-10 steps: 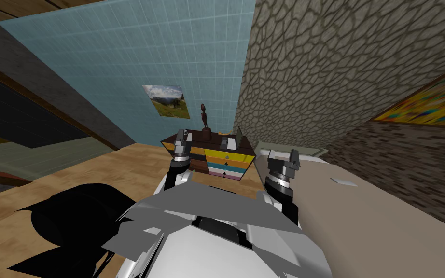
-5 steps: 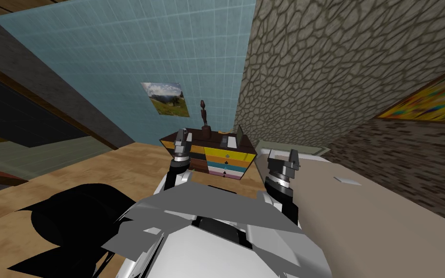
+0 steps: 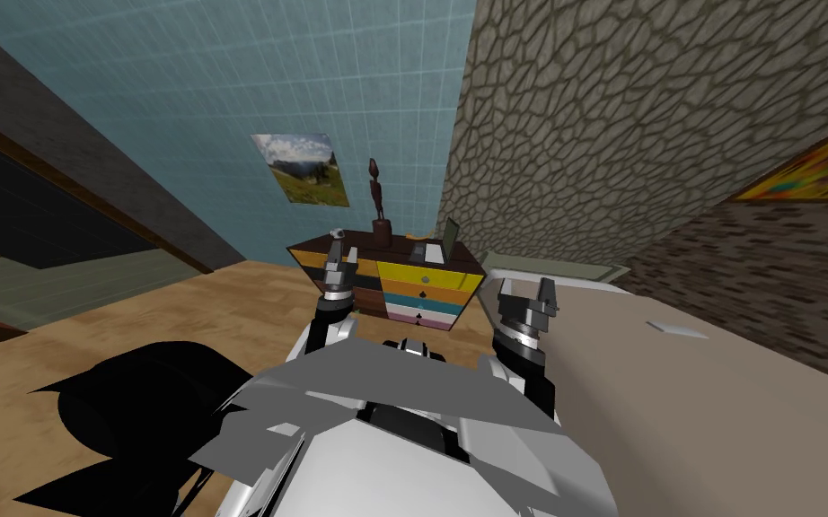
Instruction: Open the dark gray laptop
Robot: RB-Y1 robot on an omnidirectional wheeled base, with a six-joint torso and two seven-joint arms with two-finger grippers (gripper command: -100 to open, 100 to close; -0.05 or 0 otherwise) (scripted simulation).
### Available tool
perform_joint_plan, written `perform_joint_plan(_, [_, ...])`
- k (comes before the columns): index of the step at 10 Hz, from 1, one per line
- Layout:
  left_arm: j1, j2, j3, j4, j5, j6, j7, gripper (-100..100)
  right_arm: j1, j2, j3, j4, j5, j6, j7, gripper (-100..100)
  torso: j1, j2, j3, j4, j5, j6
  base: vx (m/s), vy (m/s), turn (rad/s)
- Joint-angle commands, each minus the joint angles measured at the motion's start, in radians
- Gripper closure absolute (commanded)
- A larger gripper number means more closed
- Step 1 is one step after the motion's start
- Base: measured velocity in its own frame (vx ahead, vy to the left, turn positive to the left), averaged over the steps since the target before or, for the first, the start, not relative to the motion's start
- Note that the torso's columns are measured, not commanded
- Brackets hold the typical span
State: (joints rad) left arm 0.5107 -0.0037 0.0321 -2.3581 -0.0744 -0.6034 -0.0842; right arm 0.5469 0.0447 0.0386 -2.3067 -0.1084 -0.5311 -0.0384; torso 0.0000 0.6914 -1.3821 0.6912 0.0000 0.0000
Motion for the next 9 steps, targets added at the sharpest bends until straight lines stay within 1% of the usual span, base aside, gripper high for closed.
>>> perform_joint_plan(1, [0.0,0.0,0.0,0.0,0.0,0.0,0.0,0,0.017,-0.077,-0.025,0.002,0.01,0.013,0.009,-100,0.0,0.033,-0.069,0.033,0.0,0.0,0.019,-0.001,0.033])
perform_joint_plan(2, [0.0,0.0,0.0,0.0,0.0,0.0,0.0,0,0.028,-0.108,-0.042,0.004,0.017,0.022,0.015,-100,0.0,0.042,-0.089,0.043,0.0,0.0,0.028,-0.002,0.046])
perform_joint_plan(3, [0.0,0.0,0.0,0.0,0.0,0.0,0.0,0,0.028,-0.116,-0.042,0.004,0.017,0.022,0.015,-100,0.0,0.044,-0.094,0.045,0.0,0.0,0.023,0.0,0.009])
perform_joint_plan(4, [0.0,0.0,0.0,0.0,0.0,0.0,0.0,0,0.041,-0.148,-0.062,0.006,0.025,0.032,0.022,-100,0.0,0.046,-0.094,0.046,0.0,0.0,0.022,0.004,0.028])
perform_joint_plan(6, [0.0,0.0,0.0,0.0,0.0,0.0,0.0,0,0.073,-0.208,-0.11,0.011,0.045,0.056,0.039,-100,0.0,0.047,-0.094,0.047,0.0,0.0,0.036,0.004,0.065])
perform_joint_plan(9, [0.0,0.0,0.0,0.0,0.0,0.0,0.0,0,0.129,-0.29,-0.198,0.02,0.081,0.1,0.07,-100,0.0,0.046,-0.095,0.047,0.0,0.0,0.057,0.004,0.073])
